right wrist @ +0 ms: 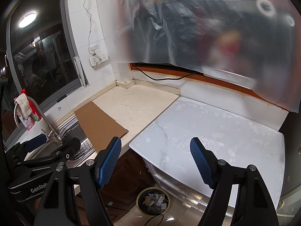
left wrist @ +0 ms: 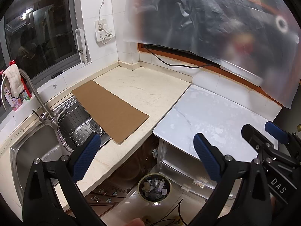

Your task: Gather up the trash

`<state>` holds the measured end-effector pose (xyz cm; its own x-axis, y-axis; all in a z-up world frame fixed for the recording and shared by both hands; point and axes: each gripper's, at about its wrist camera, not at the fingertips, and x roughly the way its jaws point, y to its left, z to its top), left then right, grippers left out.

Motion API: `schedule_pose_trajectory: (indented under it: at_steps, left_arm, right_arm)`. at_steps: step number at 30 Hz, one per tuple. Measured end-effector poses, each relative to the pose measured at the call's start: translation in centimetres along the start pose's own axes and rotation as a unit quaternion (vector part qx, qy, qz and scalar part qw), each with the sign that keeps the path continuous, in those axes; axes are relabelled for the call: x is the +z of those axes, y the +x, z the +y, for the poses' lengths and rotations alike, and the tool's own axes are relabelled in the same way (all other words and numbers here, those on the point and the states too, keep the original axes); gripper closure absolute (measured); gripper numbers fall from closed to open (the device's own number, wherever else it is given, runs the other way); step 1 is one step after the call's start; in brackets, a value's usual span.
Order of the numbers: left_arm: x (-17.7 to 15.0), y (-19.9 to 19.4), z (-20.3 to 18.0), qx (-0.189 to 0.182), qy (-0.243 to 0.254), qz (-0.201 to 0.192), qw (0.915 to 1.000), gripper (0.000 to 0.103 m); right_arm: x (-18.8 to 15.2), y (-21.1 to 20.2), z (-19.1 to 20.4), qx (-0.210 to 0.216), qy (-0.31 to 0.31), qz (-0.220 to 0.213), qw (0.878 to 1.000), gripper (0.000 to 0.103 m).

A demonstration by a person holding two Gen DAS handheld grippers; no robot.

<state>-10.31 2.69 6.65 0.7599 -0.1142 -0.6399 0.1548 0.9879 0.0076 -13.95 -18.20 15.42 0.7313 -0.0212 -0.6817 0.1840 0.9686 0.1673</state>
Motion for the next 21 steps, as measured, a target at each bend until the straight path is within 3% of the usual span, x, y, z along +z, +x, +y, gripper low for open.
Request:
schedule_pose_trajectory:
  at_steps: [21]
  left_arm:
    - [0.45,0.0,0.11,-0.001,0.012,-0.003,0.9999,0.005]
  right_arm:
    - [-0.84,-0.27,-0.68,0.0,-0.002,-0.002,1.0,0.026]
